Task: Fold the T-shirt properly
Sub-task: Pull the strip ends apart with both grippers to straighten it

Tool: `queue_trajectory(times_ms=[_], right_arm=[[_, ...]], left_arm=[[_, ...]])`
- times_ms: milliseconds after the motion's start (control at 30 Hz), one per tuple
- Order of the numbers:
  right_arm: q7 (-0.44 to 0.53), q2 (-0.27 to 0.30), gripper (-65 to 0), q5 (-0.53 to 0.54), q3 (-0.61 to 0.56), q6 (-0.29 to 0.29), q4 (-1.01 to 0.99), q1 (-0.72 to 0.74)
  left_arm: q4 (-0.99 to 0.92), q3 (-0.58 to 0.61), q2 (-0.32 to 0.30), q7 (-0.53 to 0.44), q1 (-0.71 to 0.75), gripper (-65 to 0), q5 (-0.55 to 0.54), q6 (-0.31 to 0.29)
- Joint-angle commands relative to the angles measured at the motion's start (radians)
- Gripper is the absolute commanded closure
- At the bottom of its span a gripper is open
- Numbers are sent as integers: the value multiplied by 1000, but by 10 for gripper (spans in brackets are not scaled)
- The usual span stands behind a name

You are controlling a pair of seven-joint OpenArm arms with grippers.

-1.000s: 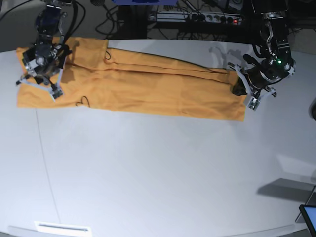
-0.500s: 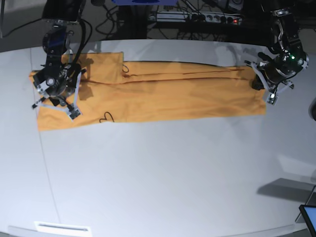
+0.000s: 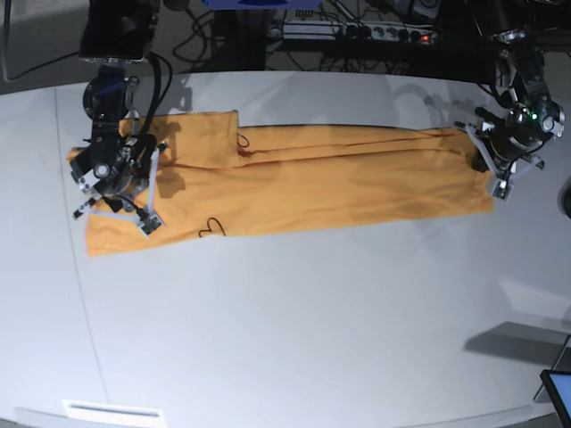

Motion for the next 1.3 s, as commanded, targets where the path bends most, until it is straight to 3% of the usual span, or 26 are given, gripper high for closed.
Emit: queue_trajectory(times_ms=[0,233,467,1267], right_arm=[[-7,-4,-1,25,-2,11,-20,0],[-11,-5,-1,25,-3,11,-20,19],[-11,-5,-1,25,0,11,-20,20],[-11,-5,-1,25,6,11,35,19]], left_arm=[[-2,-7,-23,16,-15,0,41,14],[-79,-1,-31,15,-83,0,49,14],[-140,163,-62,-45,-120,0,49,14],[-113,158,-63,-44,-127,0,49,14]])
